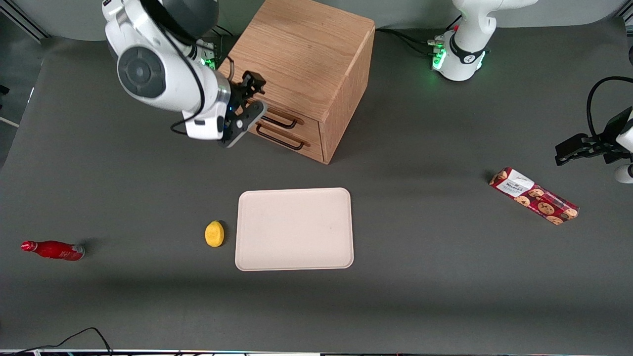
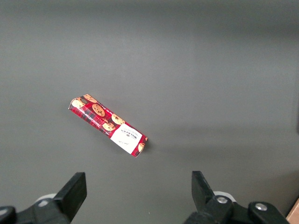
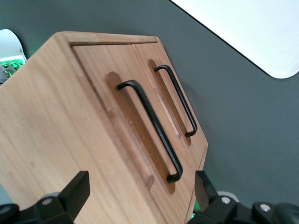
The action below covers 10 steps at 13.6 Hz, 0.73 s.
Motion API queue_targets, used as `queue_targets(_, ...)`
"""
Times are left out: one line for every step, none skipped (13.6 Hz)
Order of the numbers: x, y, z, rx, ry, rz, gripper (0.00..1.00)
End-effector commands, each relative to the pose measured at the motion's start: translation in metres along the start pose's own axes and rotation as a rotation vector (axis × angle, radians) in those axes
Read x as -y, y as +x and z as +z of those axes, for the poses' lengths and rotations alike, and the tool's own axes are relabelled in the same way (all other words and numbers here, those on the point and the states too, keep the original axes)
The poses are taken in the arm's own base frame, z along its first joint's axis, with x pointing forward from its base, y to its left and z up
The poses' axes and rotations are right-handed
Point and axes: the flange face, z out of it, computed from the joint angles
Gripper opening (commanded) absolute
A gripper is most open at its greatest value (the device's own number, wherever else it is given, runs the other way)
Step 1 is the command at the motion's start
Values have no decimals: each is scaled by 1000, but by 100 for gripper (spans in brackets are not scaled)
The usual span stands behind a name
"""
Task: Open upper drawer
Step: 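Move the right gripper toward the upper drawer's black handle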
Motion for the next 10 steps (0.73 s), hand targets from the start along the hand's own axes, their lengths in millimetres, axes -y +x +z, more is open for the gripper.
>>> queue_targets(-8, 16, 14, -8, -12, -19, 100)
queue_targets(-13, 21, 22, -4, -38, -34, 100)
queue_targets(-19, 24, 32, 2, -39, -61, 100)
queue_targets(-24, 26, 39, 3, -38, -72, 100)
queue_targets(-26, 26, 44, 7, -37, -71, 100)
queue_targets(-25, 27, 49, 17, -35, -74, 100)
queue_targets(-26, 29, 58, 36, -32, -81, 100)
queue_targets(-29, 29, 67, 53, -27, -97, 100)
queue_targets(-31, 30, 71, 60, -25, -114, 100)
queue_targets(-32, 30, 75, 67, -23, -121, 100)
